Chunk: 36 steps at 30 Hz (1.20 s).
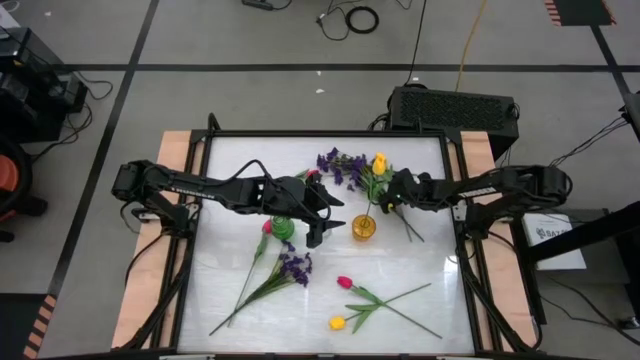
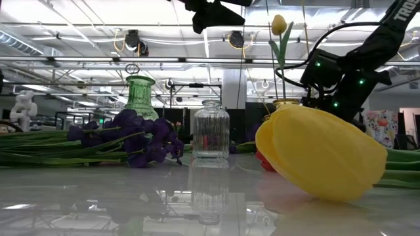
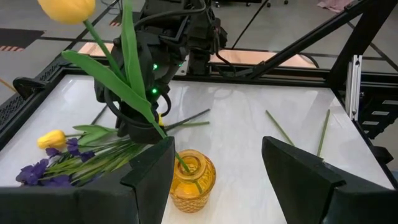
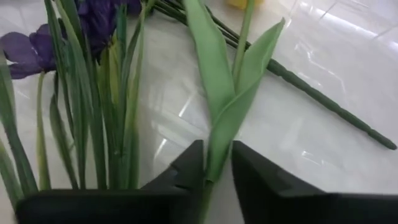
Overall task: Sort flowers into vase by color
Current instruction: Put the top yellow tulip into the yellow vase
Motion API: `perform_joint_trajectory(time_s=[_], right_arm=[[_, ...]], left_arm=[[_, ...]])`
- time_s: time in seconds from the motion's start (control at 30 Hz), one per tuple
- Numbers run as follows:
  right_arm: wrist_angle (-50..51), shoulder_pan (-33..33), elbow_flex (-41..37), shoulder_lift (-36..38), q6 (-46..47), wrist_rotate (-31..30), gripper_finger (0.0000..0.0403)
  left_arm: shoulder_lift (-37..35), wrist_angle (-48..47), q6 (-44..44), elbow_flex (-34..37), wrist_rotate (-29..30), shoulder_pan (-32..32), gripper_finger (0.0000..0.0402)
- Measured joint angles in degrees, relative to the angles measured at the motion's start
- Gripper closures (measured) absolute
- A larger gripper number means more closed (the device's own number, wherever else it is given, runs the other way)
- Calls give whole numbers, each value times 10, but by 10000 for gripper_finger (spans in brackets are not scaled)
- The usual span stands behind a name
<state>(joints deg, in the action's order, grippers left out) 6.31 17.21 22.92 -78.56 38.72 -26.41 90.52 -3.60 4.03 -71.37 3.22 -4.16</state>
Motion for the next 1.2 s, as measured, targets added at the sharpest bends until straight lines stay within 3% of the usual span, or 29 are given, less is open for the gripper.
perform_joint_trajectory(time_s=[0.17, 0.43, 0.6, 0.87, 1.2], right_arm=[[-15, 1, -2, 5, -11, -3, 394], [-15, -1, 0, 50, -14, -12, 397], [-27, -10, 0, 88, -43, -63, 399], [-167, -27, 1, 114, -124, -127, 399], [-238, -25, 1, 172, -205, -131, 399]], left_arm=[[0, 0, 0, 0, 0, 0, 153], [0, 0, 0, 0, 0, 0, 153], [0, 0, -4, 0, 0, 0, 153], [0, 0, -14, 0, 3, 0, 153], [0, 0, -14, 0, 3, 0, 153]])
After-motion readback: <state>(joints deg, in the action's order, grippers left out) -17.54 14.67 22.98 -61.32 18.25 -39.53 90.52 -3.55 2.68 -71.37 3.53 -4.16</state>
